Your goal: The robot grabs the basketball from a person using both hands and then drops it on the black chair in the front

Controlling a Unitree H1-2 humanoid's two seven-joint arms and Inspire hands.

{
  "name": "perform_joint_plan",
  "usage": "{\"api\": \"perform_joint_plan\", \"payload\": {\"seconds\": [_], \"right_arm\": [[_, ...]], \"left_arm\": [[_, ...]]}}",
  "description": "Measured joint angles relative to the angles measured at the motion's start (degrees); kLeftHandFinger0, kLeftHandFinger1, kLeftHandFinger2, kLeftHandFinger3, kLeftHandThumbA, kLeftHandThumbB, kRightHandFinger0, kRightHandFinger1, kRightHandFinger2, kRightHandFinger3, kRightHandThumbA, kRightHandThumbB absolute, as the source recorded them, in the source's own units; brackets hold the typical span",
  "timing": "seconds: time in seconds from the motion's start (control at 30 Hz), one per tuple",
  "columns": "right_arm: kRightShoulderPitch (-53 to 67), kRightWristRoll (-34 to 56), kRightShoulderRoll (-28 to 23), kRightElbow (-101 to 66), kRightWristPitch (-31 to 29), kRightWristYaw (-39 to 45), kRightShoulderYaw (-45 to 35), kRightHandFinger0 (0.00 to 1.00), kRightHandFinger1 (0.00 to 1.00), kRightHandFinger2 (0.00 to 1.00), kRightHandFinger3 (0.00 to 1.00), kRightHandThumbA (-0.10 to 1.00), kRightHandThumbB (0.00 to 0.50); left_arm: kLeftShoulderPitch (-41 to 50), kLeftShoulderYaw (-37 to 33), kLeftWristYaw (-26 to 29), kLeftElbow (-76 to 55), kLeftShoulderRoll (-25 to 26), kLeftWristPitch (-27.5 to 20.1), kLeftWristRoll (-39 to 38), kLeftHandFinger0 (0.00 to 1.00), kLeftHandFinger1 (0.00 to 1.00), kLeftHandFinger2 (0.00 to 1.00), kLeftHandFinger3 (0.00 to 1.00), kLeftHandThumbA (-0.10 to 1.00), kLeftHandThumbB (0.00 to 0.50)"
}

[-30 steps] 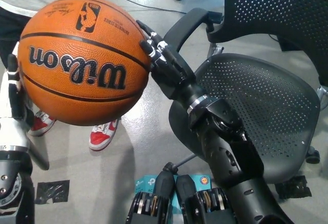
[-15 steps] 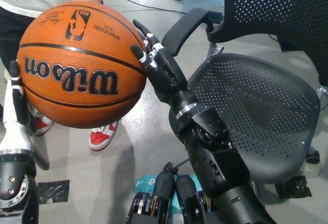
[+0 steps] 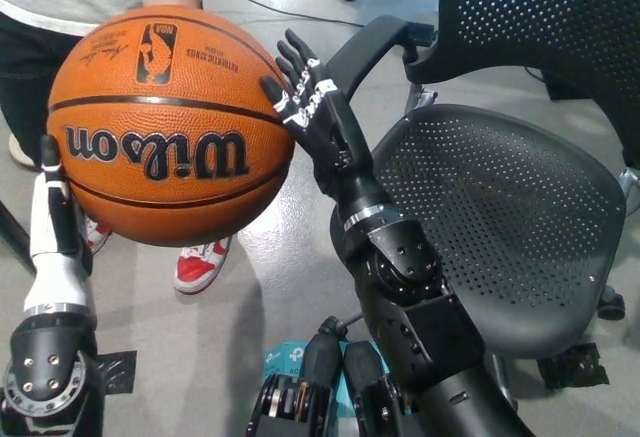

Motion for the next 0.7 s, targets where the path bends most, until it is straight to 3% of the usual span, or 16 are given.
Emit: {"api": "perform_joint_plan", "payload": {"seconds": [0.03,0.1,0.13,0.37,0.43,0.47,0.53,0.57,0.7], "right_arm": [[0.00,-0.26,-0.11,-0.58,0.00,-0.52,0.34,1.00,1.00,1.00,1.00,1.00,0.309],[-0.01,-0.85,-0.17,-1.51,0.01,-1.22,0.95,1.00,1.00,1.00,1.00,1.00,0.248],[-0.01,-1.06,-0.30,-2.19,0.02,-1.41,1.00,1.00,1.00,1.00,1.00,1.00,0.224],[-1.73,-1.45,-2.48,-4.86,-0.51,-2.73,0.62,1.00,1.00,1.00,1.00,1.00,0.194],[-2.18,-1.46,-3.34,-5.69,-0.50,-2.84,0.38,1.00,1.00,1.00,1.00,1.00,0.192],[-2.45,-1.45,-3.59,-6.14,-0.50,-2.94,0.27,1.00,1.00,1.00,1.00,1.00,0.201],[-2.95,-1.36,-4.07,-7.39,-0.40,-3.18,-0.42,1.00,1.00,1.00,1.00,1.00,0.204],[-3.08,-1.30,-4.24,-7.89,-0.36,-3.33,-0.78,1.00,1.00,1.00,1.00,1.00,0.245],[-3.54,-1.12,-5.46,-10.71,0.52,-4.16,-2.79,1.00,1.00,1.00,1.00,1.00,0.264]], "left_arm": [[-0.12,-0.42,0.43,-0.02,-0.10,0.26,0.17,1.00,1.00,1.00,1.00,1.00,0.128],[-0.27,-1.14,1.26,-0.04,-0.14,0.80,0.63,1.00,1.00,1.00,1.00,1.00,0.096],[-0.53,-1.73,1.62,-0.04,-0.12,1.12,1.26,1.00,1.00,1.00,1.00,1.00,0.103],[-5.00,-4.33,3.83,-0.22,0.37,2.75,4.42,1.00,1.00,1.00,1.00,1.00,0.135],[-6.55,-4.91,3.92,-0.14,0.37,3.36,4.85,1.00,1.00,1.00,1.00,1.00,0.135],[-7.44,-5.16,3.93,-0.14,0.37,3.60,5.10,1.00,1.00,1.00,1.00,1.00,0.101],[-9.17,-5.58,3.97,-0.15,0.40,4.34,5.62,1.00,1.00,1.00,1.00,1.00,0.087],[-9.97,-5.99,3.97,-0.19,0.41,4.64,5.93,1.00,1.00,1.00,1.00,1.00,0.074],[-14.11,-7.84,3.97,-0.17,0.41,7.11,7.06,1.00,1.00,1.00,1.00,1.00,0.086]]}}
